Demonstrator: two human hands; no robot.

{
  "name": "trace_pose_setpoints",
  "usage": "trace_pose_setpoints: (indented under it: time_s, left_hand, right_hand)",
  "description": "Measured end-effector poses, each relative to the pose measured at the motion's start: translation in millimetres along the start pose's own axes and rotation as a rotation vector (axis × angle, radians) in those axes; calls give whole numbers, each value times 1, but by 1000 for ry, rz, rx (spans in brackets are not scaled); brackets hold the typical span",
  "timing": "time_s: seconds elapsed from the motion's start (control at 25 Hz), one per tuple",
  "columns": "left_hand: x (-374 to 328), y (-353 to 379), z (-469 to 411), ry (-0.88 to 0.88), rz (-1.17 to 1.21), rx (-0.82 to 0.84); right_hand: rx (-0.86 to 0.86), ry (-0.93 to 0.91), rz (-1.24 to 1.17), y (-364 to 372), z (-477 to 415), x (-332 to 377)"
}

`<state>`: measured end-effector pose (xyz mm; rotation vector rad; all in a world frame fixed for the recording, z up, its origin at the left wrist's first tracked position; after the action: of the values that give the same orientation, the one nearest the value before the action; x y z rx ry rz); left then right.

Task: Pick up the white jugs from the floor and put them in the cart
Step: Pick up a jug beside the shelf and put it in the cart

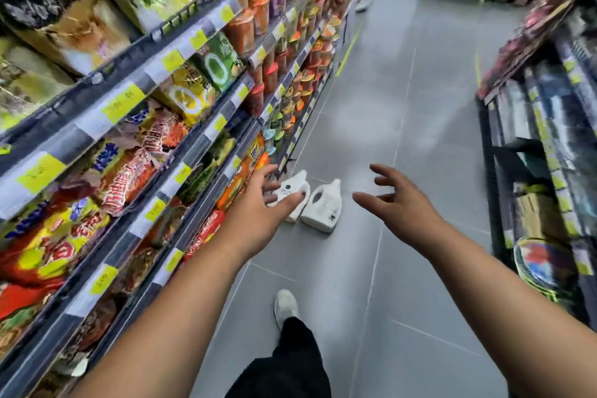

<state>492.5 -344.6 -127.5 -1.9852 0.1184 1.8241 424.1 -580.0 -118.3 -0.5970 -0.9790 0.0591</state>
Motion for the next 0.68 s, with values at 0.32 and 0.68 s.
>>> trace_pose_setpoints:
  time_s: [0.32, 0.68]
  left_hand:
    - [124, 51, -217, -246, 15, -116]
    - [296, 155, -338, -536, -62, -342]
  right_hand:
    - [70, 108, 129, 16, -267, -11]
    - [330, 161, 284, 57, -541, -118]
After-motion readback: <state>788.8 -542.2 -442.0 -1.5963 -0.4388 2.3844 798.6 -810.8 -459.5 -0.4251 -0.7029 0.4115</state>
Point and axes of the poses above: each hand's wrist, its own z-axis away from the middle knuckle, its own y-axis out of the palm, x = y × z, the point moved 9 cm from there along -z, towards the middle knuckle, and after that the axes turned 15 degrees about y, right-handed, at the moved point
